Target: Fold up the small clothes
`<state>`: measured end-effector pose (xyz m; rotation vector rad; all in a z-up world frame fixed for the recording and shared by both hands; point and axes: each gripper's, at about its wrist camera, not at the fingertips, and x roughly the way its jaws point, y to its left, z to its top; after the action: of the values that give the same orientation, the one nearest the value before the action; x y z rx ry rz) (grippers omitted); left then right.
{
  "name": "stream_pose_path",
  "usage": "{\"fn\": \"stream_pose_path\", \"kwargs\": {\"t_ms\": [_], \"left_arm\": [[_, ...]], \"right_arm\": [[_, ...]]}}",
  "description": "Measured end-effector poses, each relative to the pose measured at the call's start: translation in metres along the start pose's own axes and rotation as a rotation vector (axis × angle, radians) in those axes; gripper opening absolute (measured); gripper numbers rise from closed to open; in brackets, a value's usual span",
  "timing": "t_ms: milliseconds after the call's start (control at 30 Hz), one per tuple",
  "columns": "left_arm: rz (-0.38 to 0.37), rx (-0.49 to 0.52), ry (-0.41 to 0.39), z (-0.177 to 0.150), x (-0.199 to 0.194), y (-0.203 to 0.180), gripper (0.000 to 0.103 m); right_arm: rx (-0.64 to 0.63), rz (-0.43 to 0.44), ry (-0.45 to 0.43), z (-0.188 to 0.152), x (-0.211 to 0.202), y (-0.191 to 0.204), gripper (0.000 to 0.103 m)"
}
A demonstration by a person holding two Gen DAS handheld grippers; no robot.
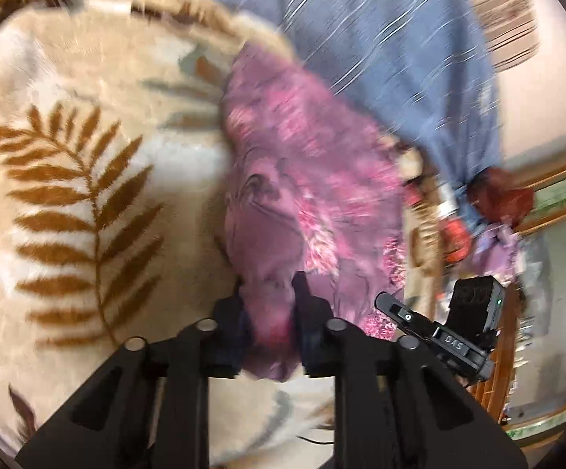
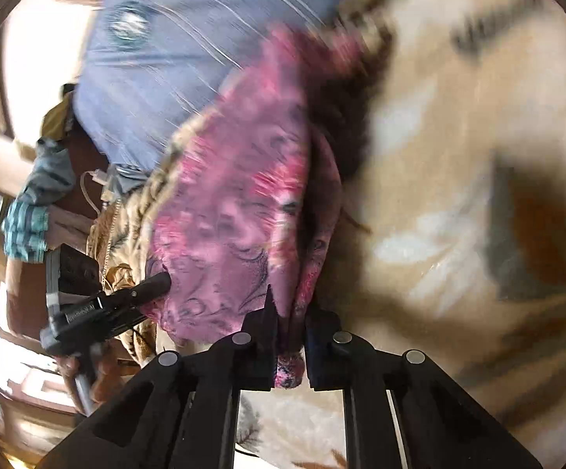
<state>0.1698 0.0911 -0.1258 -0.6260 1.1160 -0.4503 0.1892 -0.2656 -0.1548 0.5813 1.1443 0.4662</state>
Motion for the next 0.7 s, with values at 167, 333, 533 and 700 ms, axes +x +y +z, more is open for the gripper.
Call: {"fn": "stream_pose_path", "kwargs": {"t_ms": [167,333,533,700], "left_arm": [[0.109,-0.023,0.062,-0.035,0.035,0.019,0.016],[0.184,0.095,-0.028,-0.042,0.026,-0.003,0.021],[0.361,0.151,-0.128,-0.075,0.016,-0.005,0.048],[0.536,0.161,-0.132,-0.110,0.017,0.002,0.050]], "right_arm": [[0.013,-0.024,-0.007,-0.014,-0.015,-0.005,0.010],[0.066,-0.056,0.004,-0.016,0.005,-0.027,0.011],[0.090,-0.089,-0.029,-0.030,-0.011,-0.035,0.022],[0.100,-0.140,-0.075,-0.075,-0.022,-0.030,0.033]]}}
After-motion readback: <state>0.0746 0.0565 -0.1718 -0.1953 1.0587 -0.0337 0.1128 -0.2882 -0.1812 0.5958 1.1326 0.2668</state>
